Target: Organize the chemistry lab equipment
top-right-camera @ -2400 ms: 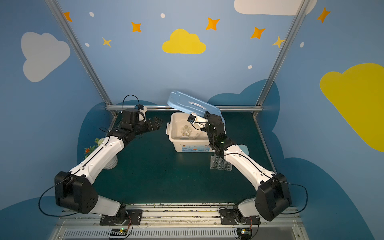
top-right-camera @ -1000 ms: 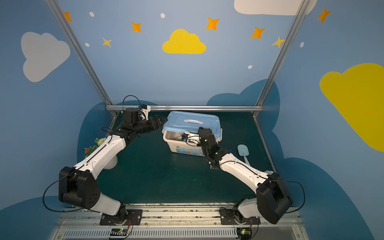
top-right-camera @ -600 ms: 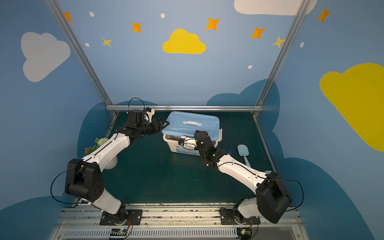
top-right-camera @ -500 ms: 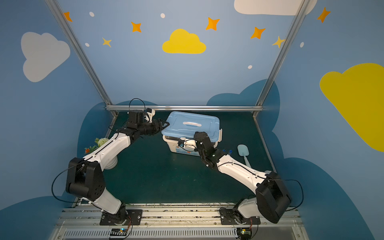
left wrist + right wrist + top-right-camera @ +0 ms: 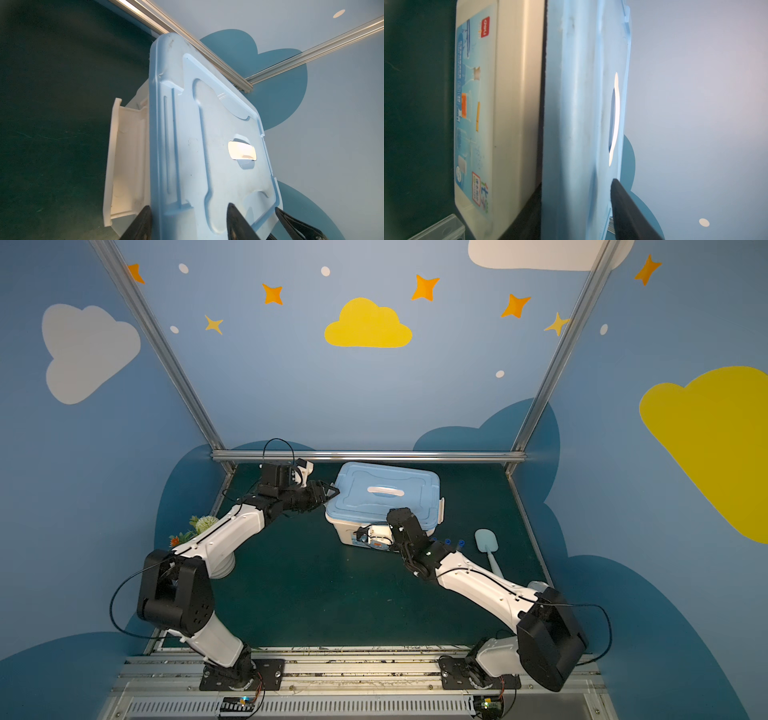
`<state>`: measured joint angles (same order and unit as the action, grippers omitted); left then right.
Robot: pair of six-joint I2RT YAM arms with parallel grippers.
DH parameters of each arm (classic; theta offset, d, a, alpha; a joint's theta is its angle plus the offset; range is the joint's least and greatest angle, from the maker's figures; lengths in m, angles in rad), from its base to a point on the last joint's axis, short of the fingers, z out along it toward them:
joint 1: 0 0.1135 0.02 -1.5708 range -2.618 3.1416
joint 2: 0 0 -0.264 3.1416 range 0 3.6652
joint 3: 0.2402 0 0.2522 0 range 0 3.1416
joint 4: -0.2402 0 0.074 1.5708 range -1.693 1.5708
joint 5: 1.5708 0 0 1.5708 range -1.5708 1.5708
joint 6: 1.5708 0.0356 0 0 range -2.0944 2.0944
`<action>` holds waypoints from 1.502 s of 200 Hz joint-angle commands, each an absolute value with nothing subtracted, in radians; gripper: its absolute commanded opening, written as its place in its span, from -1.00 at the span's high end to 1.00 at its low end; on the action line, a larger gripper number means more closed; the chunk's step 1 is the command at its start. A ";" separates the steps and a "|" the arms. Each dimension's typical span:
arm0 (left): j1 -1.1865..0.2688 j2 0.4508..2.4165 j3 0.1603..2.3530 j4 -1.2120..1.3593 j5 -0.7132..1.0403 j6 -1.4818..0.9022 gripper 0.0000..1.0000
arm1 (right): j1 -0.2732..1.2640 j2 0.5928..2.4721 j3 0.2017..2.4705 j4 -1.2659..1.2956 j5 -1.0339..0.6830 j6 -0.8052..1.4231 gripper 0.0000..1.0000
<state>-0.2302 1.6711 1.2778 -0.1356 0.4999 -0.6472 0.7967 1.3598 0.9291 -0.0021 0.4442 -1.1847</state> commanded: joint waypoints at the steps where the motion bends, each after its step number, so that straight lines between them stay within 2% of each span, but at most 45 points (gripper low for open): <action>1: -0.236 1.694 1.313 -0.161 0.501 -0.619 -0.09 | 0.805 1.340 0.937 -0.029 0.430 -1.159 -0.01; 51: -0.236 1.686 1.318 -0.217 0.456 -0.574 -0.08 | 0.815 1.317 0.963 -0.101 0.393 -1.099 -0.07; 107: -0.238 1.703 1.329 -0.229 0.454 -0.561 -0.04 | 0.814 1.197 0.958 -0.175 0.321 -0.983 -0.17; 148: -0.241 1.707 1.336 -0.253 0.443 -0.539 0.01 | 0.699 1.149 0.988 -0.144 0.282 -0.715 -0.27; 196: -0.249 1.697 1.337 -0.272 0.430 -0.516 0.01 | 0.445 1.285 1.212 -0.329 0.067 -0.344 -0.41; 230: -0.254 1.695 1.338 -0.283 0.424 -0.503 0.02 | 0.304 1.418 1.318 -0.327 -0.065 -0.109 -0.43; 300: -0.257 1.690 1.329 -0.281 0.402 -0.492 0.03 | 0.165 1.579 1.361 -0.197 -0.180 0.066 -0.44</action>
<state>-0.2516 1.6978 1.3128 -0.2611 0.4198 -0.5156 0.1883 1.5597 1.3472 -0.2798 -0.1093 -0.0322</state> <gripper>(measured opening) 0.488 0.722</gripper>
